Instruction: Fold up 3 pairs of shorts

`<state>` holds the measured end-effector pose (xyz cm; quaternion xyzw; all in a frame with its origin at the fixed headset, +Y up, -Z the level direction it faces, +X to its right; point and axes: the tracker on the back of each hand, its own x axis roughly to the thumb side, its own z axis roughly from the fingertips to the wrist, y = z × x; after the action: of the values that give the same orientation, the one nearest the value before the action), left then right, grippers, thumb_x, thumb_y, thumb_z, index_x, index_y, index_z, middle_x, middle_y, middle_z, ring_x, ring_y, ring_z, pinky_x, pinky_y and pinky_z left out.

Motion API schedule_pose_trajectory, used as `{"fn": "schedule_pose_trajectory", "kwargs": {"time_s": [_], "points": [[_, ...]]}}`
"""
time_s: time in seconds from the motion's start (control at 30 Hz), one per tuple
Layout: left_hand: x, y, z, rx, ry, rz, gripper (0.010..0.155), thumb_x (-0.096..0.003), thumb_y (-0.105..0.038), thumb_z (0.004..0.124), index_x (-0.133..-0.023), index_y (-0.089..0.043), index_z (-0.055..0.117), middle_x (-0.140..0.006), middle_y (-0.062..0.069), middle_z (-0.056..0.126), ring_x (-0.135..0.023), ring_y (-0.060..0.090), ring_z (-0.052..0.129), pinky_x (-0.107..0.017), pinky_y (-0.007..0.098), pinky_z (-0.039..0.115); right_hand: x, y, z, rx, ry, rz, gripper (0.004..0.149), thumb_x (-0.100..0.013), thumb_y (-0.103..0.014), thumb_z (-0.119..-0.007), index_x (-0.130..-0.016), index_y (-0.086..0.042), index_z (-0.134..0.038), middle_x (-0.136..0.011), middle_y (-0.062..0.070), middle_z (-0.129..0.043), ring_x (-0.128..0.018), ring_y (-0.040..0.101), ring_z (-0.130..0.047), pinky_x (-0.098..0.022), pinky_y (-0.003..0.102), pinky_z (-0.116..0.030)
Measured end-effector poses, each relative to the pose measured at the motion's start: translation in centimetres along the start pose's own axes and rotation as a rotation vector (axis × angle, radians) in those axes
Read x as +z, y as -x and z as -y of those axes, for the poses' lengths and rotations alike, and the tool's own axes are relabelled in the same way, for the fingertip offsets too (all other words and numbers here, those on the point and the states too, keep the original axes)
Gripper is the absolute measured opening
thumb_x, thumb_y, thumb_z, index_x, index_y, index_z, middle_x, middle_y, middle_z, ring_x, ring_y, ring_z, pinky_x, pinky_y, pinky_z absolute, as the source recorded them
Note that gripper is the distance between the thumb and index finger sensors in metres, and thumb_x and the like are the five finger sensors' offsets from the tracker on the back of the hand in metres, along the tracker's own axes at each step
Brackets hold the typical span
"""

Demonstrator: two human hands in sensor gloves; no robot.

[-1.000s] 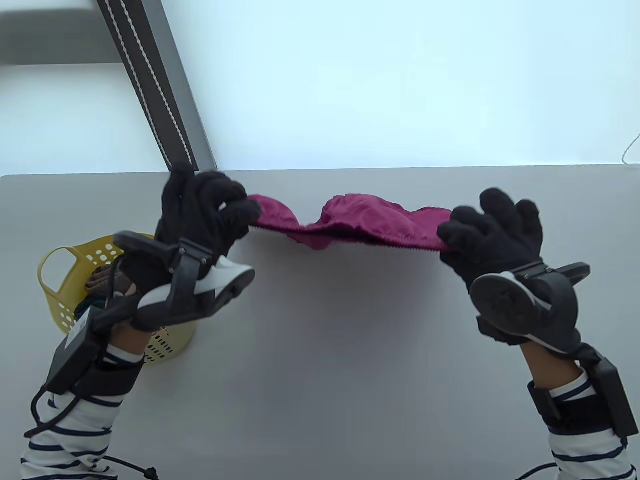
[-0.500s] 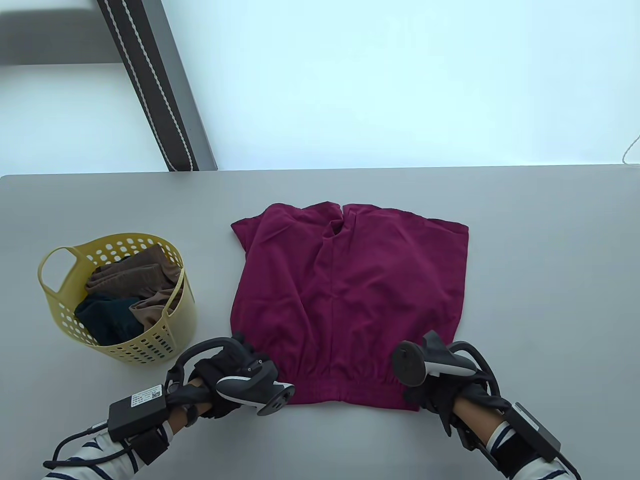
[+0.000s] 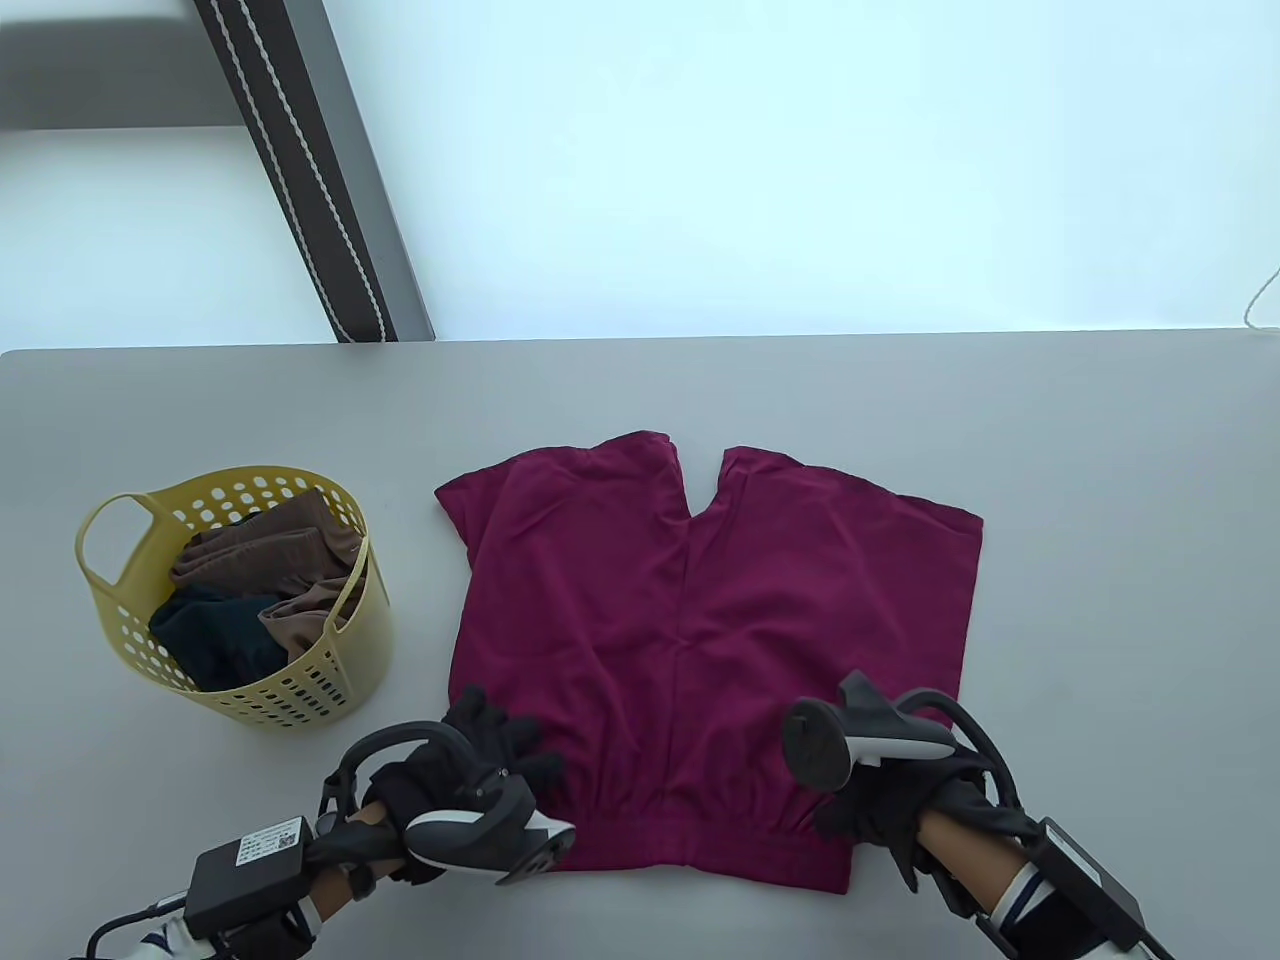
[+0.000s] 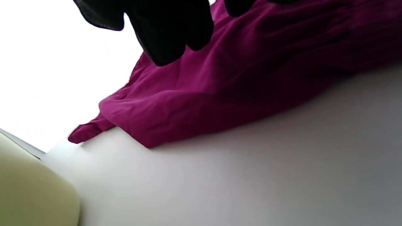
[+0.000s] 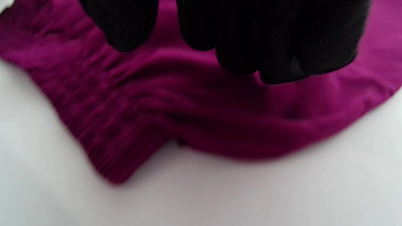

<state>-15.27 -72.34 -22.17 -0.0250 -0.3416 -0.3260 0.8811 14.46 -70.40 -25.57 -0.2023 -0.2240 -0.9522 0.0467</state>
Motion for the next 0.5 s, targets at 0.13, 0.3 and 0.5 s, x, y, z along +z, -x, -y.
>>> {"fn": "schedule_pose_trajectory", "kwargs": {"time_s": [0.13,0.3,0.5], "points": [[-4.6,2.4,0.2,0.010,0.104,-0.157,0.075,-0.0501,-0.045,0.040,-0.111,-0.003,0.029,-0.115,0.027,0.058,-0.097,0.043,0.081,-0.071,0.067,0.061,-4.1,1.1,3.9,-0.192,0.112,-0.174,0.067,-0.051,-0.049,-0.059,-0.092,0.003,-0.056,-0.081,0.033,-0.079,-0.062,0.046,-0.097,-0.041,0.052,-0.084],[-8.1,2.8,1.7,-0.002,0.274,-0.200,0.073,-0.0475,-0.047,0.033,-0.105,-0.013,0.063,-0.114,0.036,0.051,-0.095,0.046,0.079,-0.069,0.070,0.060,-10.3,2.3,2.7,-0.352,-0.216,-0.348,0.095,-0.049,-0.063,-0.047,-0.103,0.015,-0.033,-0.074,0.044,-0.080,-0.046,0.043,-0.105,-0.026,0.047,-0.091],[-7.2,1.1,1.7,0.018,0.321,-0.102,0.072,-0.0469,-0.049,0.034,-0.103,-0.018,0.067,-0.115,0.035,0.049,-0.096,0.047,0.078,-0.069,0.070,0.059,-13.9,5.4,1.4,-0.290,-0.307,-0.627,0.099,-0.047,-0.065,-0.044,-0.103,0.016,-0.030,-0.065,0.053,-0.077,-0.047,0.051,-0.102,-0.023,0.047,-0.091]]}}
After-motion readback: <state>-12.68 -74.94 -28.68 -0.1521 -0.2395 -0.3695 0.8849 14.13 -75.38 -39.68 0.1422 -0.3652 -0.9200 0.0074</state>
